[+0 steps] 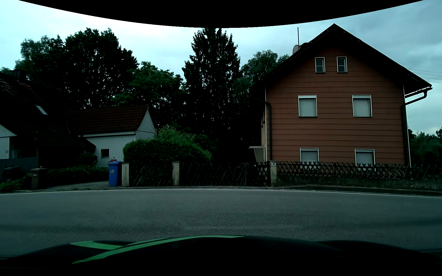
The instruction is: Follow the waypoints while adhering to traffic rules and regulations
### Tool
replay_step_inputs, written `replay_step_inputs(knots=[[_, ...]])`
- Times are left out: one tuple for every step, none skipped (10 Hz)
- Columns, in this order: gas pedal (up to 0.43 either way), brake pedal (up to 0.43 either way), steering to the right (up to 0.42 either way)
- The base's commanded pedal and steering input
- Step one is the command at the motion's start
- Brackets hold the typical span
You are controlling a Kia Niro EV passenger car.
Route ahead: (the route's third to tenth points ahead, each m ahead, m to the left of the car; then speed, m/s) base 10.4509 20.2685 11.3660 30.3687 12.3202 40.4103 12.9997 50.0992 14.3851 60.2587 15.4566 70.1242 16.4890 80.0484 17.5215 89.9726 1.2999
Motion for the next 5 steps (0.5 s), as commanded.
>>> replay_step_inputs(knots=[[0.157, 0.000, -0.276], [0.157, 0.000, -0.300], [0.157, 0.000, -0.327], [0.157, 0.000, -0.348], [0.157, 0.000, -0.380]])
